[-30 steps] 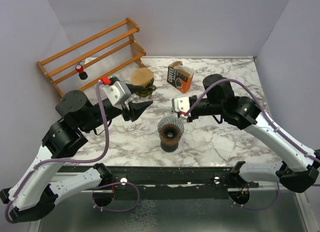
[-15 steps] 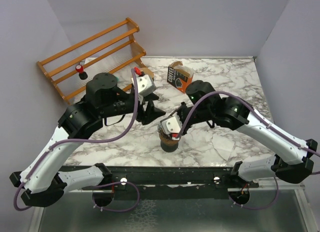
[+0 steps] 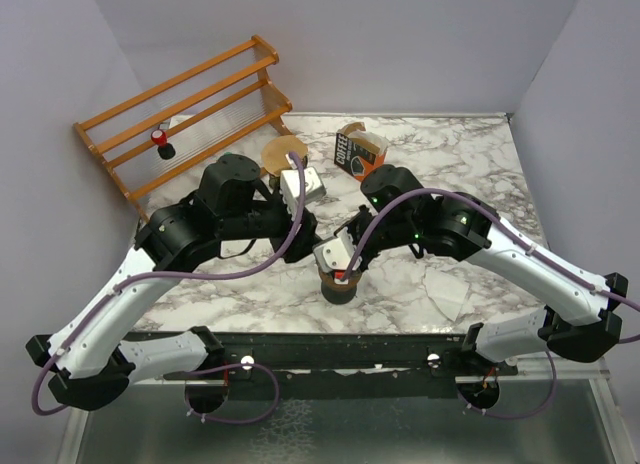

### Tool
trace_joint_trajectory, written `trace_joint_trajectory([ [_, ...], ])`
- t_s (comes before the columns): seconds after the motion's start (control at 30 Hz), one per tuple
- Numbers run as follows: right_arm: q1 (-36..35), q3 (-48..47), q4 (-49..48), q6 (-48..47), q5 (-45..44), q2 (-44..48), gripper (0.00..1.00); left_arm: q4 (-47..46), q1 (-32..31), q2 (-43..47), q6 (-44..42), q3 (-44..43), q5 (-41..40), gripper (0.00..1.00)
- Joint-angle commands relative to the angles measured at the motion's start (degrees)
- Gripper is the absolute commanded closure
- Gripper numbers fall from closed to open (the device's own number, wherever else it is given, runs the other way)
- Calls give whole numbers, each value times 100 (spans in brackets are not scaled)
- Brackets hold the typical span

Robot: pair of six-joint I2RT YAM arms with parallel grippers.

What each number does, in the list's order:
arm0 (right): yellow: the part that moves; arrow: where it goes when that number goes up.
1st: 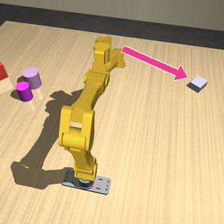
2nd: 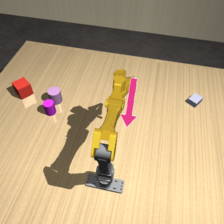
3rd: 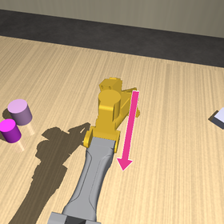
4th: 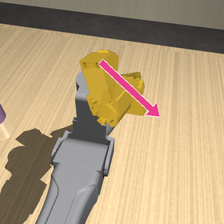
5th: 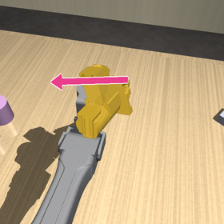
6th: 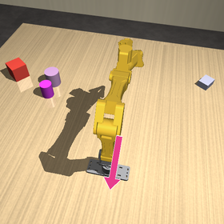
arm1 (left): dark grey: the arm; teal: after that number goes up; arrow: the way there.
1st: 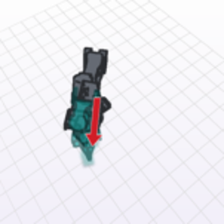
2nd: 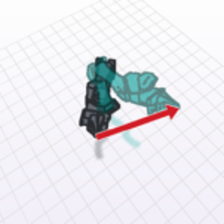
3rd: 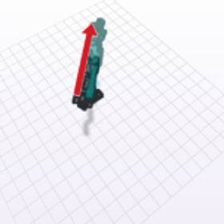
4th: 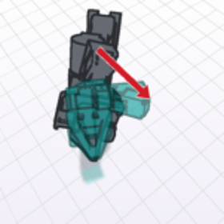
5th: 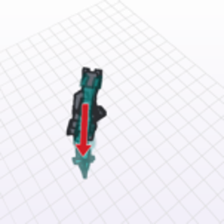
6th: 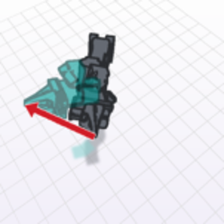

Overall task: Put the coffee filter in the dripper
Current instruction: Place the coffee filter in the coffee dripper.

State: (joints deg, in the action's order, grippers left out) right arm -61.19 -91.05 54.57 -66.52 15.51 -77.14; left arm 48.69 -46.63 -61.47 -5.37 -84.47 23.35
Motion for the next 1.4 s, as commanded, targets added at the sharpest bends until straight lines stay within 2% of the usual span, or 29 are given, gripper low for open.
trace_joint_trajectory([
  [0.0, -42, -4, 59, -15, -156, 58, 100, 210, -54, -74, 53, 124, -303, 41],
  [0.33, -55, 105, 1, 16, -57, 124, 100, 138, -67, -300, 60, -44, -512, 46],
  [0.7, -59, 325, -75, 34, -77, 266, 100, 55, -74, -204, 159, -350, -177, 49],
  [1.37, -59, 364, -227, 87, -93, 236, 100, -45, -122, -380, 260, -64, 159, 52],
])
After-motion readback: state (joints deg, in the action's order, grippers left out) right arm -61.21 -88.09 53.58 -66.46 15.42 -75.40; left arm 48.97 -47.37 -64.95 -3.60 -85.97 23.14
